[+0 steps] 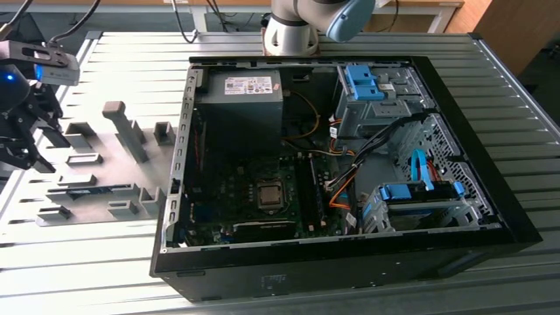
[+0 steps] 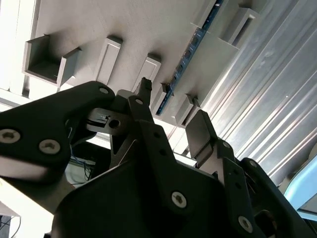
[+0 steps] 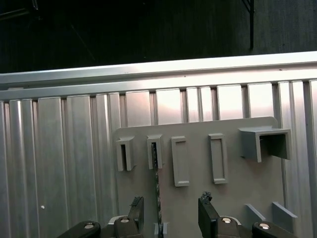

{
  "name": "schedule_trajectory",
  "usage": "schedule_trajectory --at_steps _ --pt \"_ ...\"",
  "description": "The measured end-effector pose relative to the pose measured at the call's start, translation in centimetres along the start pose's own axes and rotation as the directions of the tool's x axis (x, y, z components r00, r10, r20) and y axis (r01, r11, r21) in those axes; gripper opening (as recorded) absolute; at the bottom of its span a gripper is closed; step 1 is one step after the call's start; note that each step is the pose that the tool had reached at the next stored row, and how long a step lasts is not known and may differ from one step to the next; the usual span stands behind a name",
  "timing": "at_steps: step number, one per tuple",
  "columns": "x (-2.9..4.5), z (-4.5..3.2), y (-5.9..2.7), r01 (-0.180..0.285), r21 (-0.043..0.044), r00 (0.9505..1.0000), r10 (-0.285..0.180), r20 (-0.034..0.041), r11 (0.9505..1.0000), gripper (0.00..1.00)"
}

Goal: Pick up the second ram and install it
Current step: 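Pick up the second ram and move it above second insertion slot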

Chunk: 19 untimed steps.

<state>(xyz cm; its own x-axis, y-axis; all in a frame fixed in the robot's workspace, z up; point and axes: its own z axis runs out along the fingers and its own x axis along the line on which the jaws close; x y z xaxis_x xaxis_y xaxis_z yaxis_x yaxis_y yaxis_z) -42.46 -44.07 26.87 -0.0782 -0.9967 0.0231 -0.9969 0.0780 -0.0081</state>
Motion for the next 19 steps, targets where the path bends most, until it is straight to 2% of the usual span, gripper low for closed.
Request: schedule_trajectory --at_steps 7,15,19 --pt "0.00 0.09 0.00 0.000 0.0003 1.0000 0.000 0.0000 1.0000 0.55" --pt "0.07 1.13 0.00 -0.001 0.0006 1.0000 0.001 -0.0006 1.0000 0.55" --pt "0.09 1.26 0.00 -0.001 0.0002 1.0000 0.001 -0.0009 1.0000 0.55"
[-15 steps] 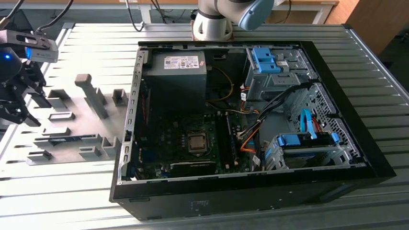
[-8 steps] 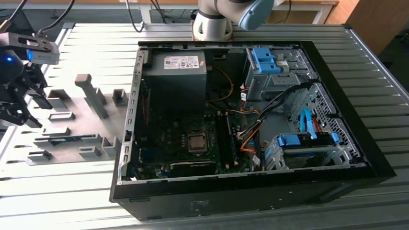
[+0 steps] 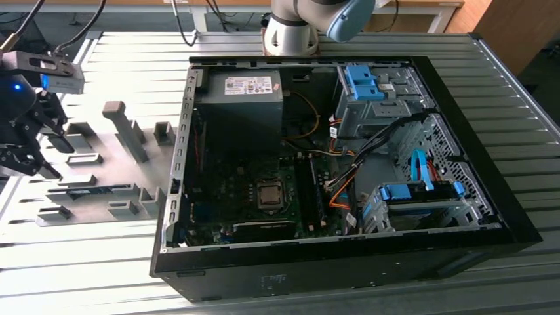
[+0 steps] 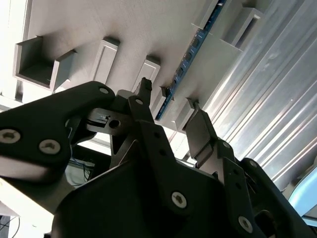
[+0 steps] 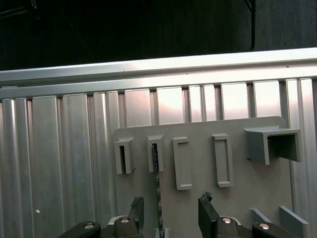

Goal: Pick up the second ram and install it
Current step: 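Pick up the second ram and move it above second insertion slot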

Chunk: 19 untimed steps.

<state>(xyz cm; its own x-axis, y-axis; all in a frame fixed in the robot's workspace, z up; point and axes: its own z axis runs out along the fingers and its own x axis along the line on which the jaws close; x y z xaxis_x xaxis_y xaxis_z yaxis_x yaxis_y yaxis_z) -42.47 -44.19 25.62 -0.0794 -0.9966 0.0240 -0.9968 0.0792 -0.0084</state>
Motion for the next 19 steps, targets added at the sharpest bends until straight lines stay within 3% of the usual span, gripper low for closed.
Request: schedule_trajectory --at_steps 3,4,19 --pt "0.00 0.04 0.00 0.000 0.0002 1.0000 0.000 0.0002 1.0000 0.54" --pt "0.00 0.08 -0.01 0.000 0.0004 1.0000 0.000 0.0003 1.0000 0.47" --pt "0.34 1.70 -0.06 0.000 0.0014 1.0000 0.000 0.0003 1.0000 0.47"
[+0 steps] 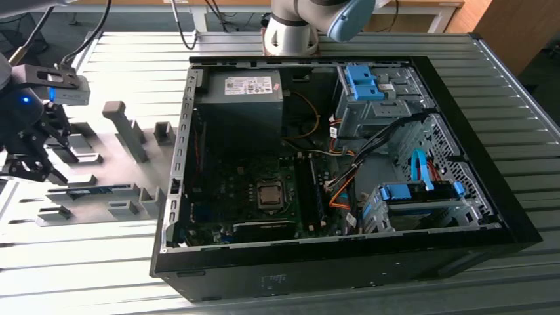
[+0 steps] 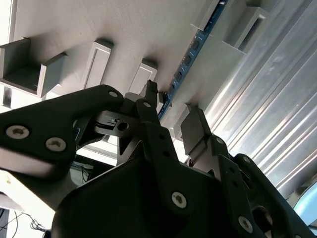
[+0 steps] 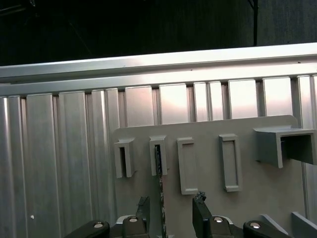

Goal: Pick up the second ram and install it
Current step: 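Pick up the second ram and move it above second insertion slot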

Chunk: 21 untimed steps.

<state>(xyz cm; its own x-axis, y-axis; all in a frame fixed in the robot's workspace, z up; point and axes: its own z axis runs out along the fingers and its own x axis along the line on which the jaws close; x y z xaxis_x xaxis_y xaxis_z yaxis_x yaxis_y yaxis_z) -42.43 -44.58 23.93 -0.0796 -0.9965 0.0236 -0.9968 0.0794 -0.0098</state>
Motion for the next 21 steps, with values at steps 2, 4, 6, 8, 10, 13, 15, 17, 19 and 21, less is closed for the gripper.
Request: schedule_trajectory --at_steps 2,4,6,8,10,13,15,17,19,21 --pt "0.00 0.10 -0.08 0.000 -0.0002 1.0000 0.000 -0.0002 1.0000 0.47" --pt "-0.01 0.22 -0.15 0.001 -0.0002 1.0000 -0.001 -0.0001 1.0000 0.47" --pt "-0.01 0.38 -0.16 0.003 0.0000 1.0000 -0.003 0.0000 1.0000 0.47" --pt "0.00 0.56 -0.16 0.006 0.0009 1.0000 -0.006 -0.0001 1.0000 0.47" --pt "0.01 0.76 -0.17 0.010 0.0030 1.0000 -0.010 0.0002 0.9999 0.47" --pt "0.02 1.11 -0.17 0.013 0.0058 0.9999 -0.013 0.0005 0.9999 0.47" --pt "0.03 1.39 -0.16 0.013 0.0069 0.9999 -0.013 0.0006 0.9999 0.47" --pt "0.04 1.69 -0.16 0.013 0.0069 0.9999 -0.013 0.0005 0.9999 0.47" --pt "0.06 2.02 -0.16 0.013 0.0068 0.9999 -0.013 0.0005 0.9999 0.47" --pt "0.08 2.29 -0.16 0.013 0.0069 0.9999 -0.013 0.0006 0.9999 0.47"
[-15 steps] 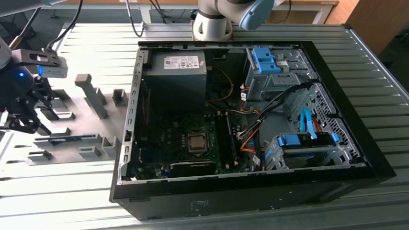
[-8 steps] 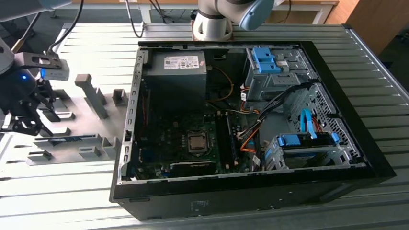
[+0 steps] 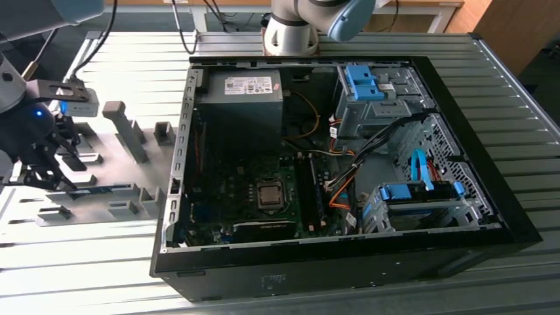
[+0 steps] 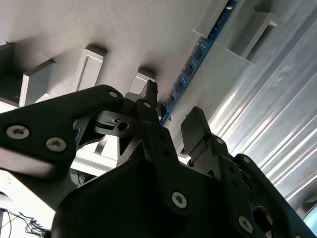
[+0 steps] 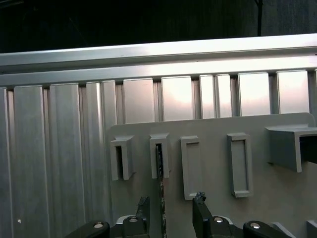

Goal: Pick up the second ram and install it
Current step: 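Pick up the second ram and move it above second insertion slot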

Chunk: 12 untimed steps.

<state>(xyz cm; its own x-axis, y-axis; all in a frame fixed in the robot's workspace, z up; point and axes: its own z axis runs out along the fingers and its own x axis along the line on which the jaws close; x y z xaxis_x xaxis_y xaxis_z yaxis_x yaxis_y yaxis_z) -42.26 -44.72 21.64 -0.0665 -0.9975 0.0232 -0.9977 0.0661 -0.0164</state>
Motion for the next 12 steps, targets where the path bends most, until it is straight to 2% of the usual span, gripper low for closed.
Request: schedule_trajectory --at_steps 6,12 --pt "0.01 0.08 0.00 0.000 -0.0001 1.0000 0.000 -0.0001 1.0000 0.47" --pt "0.11 0.58 0.00 0.000 0.0003 1.0000 0.000 0.0000 1.0000 0.47"
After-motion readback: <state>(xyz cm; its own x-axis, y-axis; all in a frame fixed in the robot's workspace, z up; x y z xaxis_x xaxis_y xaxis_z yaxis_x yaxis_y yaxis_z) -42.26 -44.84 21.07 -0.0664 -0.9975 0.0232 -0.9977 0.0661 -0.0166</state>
